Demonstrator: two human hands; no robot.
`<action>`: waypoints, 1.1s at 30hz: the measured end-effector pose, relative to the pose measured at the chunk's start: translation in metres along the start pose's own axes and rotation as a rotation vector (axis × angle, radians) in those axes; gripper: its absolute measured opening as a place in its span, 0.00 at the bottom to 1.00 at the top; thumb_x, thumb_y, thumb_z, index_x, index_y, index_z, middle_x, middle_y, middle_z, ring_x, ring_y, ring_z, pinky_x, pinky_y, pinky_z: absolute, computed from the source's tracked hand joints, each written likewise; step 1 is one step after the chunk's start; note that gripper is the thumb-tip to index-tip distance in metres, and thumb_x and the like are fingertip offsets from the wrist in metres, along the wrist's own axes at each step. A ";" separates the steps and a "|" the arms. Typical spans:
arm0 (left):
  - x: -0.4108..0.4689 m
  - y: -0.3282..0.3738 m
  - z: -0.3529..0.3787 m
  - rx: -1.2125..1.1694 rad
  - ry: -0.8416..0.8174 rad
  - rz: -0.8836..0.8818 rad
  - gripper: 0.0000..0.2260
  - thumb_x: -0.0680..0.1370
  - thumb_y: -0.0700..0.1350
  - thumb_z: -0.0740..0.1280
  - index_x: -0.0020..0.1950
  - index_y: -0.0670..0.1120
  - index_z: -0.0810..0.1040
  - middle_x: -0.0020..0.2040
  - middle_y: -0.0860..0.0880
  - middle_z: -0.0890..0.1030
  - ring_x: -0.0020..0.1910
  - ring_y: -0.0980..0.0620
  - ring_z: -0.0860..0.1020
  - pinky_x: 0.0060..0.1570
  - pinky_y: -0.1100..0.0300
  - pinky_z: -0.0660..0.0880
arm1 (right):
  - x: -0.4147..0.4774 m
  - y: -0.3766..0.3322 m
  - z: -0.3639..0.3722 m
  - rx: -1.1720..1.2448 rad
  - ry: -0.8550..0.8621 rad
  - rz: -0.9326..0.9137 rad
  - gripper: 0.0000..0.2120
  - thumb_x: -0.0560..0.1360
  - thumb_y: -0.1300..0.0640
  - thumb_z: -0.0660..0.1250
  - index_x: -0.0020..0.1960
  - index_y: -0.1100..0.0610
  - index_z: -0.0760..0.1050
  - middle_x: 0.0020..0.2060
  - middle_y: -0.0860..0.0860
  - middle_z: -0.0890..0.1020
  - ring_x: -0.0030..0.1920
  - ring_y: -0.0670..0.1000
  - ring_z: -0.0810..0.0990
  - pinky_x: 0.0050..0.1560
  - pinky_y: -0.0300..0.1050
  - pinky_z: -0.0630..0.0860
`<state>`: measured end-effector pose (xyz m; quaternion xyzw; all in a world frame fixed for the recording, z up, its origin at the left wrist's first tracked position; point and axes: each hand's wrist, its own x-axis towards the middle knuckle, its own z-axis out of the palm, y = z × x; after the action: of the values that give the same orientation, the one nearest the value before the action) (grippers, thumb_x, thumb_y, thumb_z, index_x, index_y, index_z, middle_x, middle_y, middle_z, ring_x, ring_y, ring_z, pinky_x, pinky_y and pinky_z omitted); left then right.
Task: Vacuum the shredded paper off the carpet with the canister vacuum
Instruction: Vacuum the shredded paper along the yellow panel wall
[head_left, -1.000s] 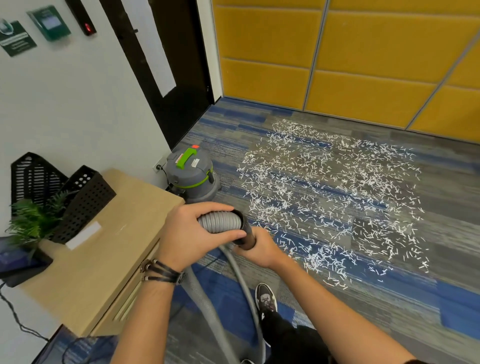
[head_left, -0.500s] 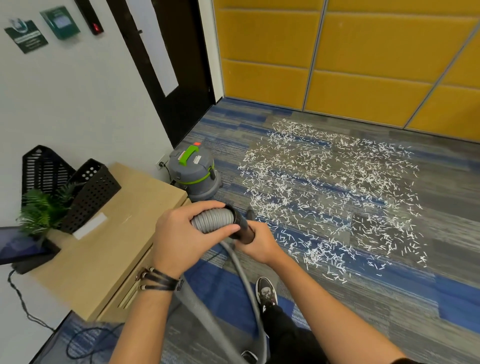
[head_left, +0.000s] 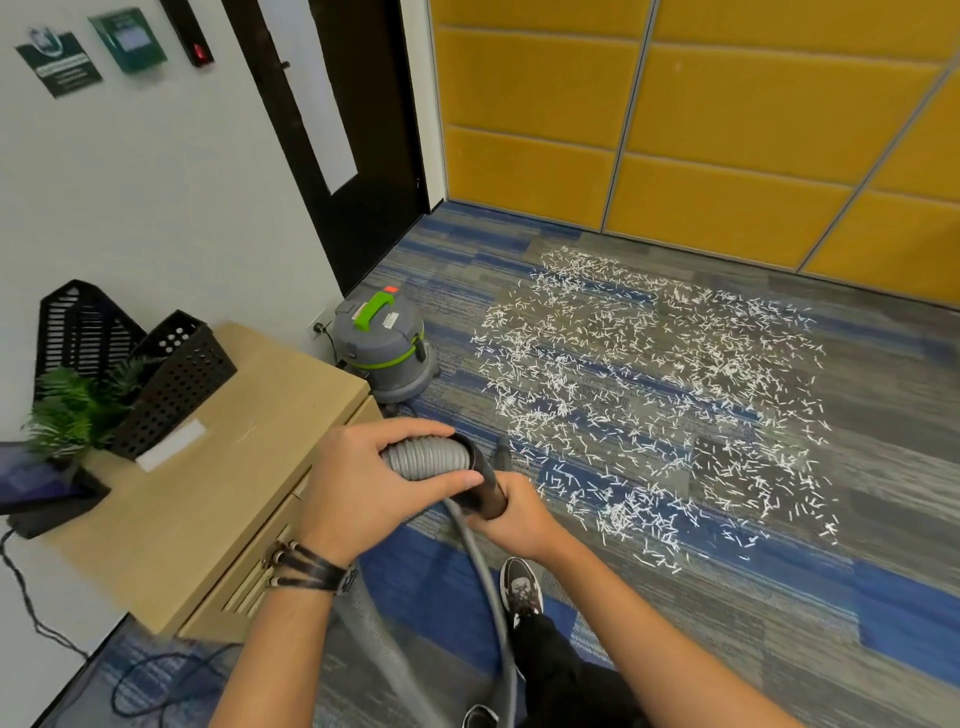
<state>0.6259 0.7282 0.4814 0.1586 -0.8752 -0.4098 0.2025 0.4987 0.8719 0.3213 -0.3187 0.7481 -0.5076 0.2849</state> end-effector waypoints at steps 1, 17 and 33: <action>-0.002 0.005 -0.001 -0.009 -0.012 0.013 0.21 0.61 0.65 0.84 0.50 0.59 0.89 0.45 0.65 0.86 0.47 0.62 0.85 0.51 0.64 0.80 | -0.006 0.001 0.001 0.020 0.007 -0.002 0.11 0.66 0.69 0.70 0.35 0.59 0.69 0.28 0.44 0.69 0.30 0.45 0.67 0.32 0.48 0.64; -0.038 0.032 0.001 0.060 -0.019 0.083 0.22 0.66 0.70 0.76 0.55 0.60 0.88 0.48 0.66 0.86 0.50 0.67 0.83 0.54 0.60 0.80 | -0.058 -0.022 0.005 0.024 0.167 0.014 0.12 0.66 0.65 0.70 0.34 0.53 0.68 0.28 0.41 0.68 0.30 0.41 0.65 0.31 0.41 0.62; -0.060 0.095 0.038 0.039 -0.058 0.248 0.23 0.66 0.64 0.80 0.56 0.54 0.88 0.52 0.62 0.87 0.51 0.65 0.85 0.55 0.62 0.80 | -0.124 -0.008 -0.029 0.153 0.241 -0.092 0.08 0.69 0.66 0.72 0.39 0.56 0.75 0.31 0.46 0.73 0.34 0.44 0.68 0.32 0.51 0.66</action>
<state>0.6489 0.8379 0.5207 0.0410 -0.9014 -0.3687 0.2233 0.5572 0.9817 0.3514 -0.2666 0.7207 -0.6101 0.1930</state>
